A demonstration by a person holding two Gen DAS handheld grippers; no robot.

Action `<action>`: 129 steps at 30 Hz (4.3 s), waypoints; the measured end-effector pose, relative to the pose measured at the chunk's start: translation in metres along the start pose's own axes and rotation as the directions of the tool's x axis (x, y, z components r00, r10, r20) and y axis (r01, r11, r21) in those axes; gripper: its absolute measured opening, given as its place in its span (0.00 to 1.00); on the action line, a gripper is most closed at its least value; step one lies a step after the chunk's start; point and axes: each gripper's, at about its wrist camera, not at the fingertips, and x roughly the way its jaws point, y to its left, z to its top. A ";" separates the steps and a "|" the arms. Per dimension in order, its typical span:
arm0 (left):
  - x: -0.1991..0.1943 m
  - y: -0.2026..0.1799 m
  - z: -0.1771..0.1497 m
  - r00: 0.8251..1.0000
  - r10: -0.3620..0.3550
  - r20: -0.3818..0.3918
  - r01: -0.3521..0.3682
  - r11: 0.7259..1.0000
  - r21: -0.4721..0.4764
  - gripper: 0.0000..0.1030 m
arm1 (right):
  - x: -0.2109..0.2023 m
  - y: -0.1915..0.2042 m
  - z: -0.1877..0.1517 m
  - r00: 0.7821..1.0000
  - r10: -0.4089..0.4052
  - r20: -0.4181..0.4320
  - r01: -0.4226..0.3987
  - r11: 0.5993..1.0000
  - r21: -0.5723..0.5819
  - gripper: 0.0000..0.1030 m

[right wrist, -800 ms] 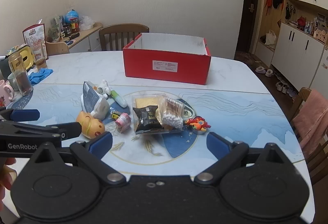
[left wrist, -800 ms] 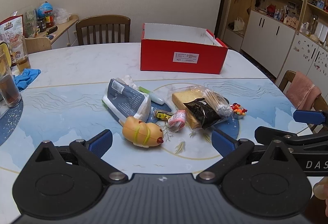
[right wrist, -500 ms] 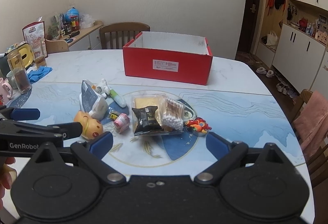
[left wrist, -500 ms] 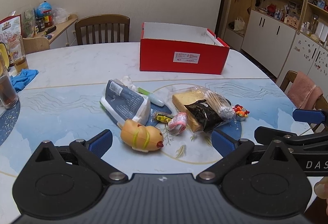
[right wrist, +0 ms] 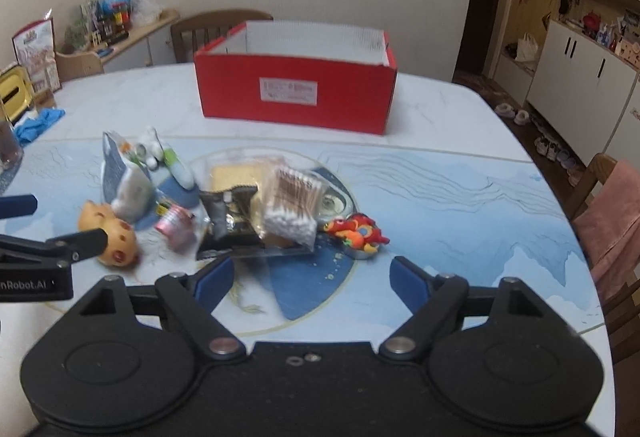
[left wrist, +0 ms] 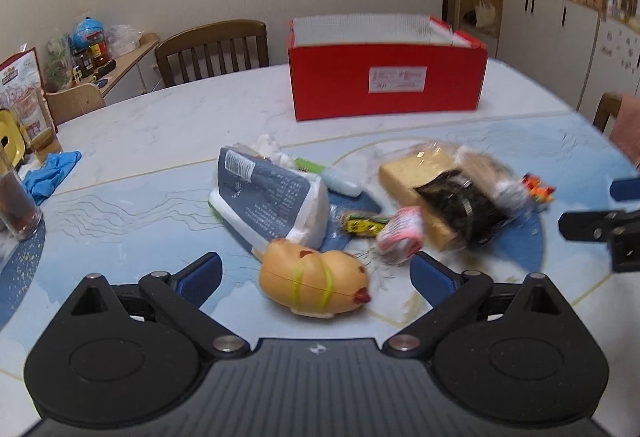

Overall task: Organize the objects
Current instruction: 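Grasp the yellow toy duck with the left gripper while the right grasps the black snack packet, then carry the duck and the black packet together over the red box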

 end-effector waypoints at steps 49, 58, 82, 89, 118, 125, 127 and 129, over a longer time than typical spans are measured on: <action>0.000 0.015 0.006 0.990 -0.137 0.012 0.136 0.989 0.049 0.63 | 0.034 0.062 0.031 0.989 0.133 -0.059 -0.142 0.974 -0.177 0.30; -0.011 0.020 0.001 0.986 -0.165 0.024 0.163 0.983 0.079 0.63 | 0.038 0.065 0.016 0.982 0.137 -0.126 -0.156 0.976 -0.150 0.28; -0.032 0.029 0.007 0.980 -0.198 0.018 0.195 0.977 0.082 0.63 | 0.024 0.063 0.017 0.978 0.144 -0.148 -0.156 0.985 -0.072 0.26; -0.029 0.024 0.059 0.973 -0.218 0.072 0.210 0.972 0.105 0.63 | -0.001 0.040 0.067 0.985 0.159 -0.065 -0.163 0.984 -0.071 0.26; 0.135 0.003 0.275 0.990 -0.139 0.011 0.137 0.987 0.084 0.63 | 0.121 -0.062 0.243 0.992 0.128 -0.007 -0.128 0.986 -0.103 0.26; 0.195 -0.016 0.296 0.990 -0.119 -0.075 0.125 0.988 0.091 0.63 | 0.178 -0.063 0.261 0.990 0.128 -0.066 -0.135 0.985 -0.105 0.26; 0.213 -0.020 0.297 0.987 -0.115 -0.110 0.125 0.988 0.088 0.63 | 0.191 -0.062 0.262 0.988 0.128 -0.090 -0.137 0.985 -0.107 0.26; 0.231 -0.024 0.298 0.983 -0.110 -0.147 0.123 0.989 0.086 0.63 | 0.203 -0.058 0.262 0.984 0.138 -0.117 -0.151 0.981 -0.119 0.26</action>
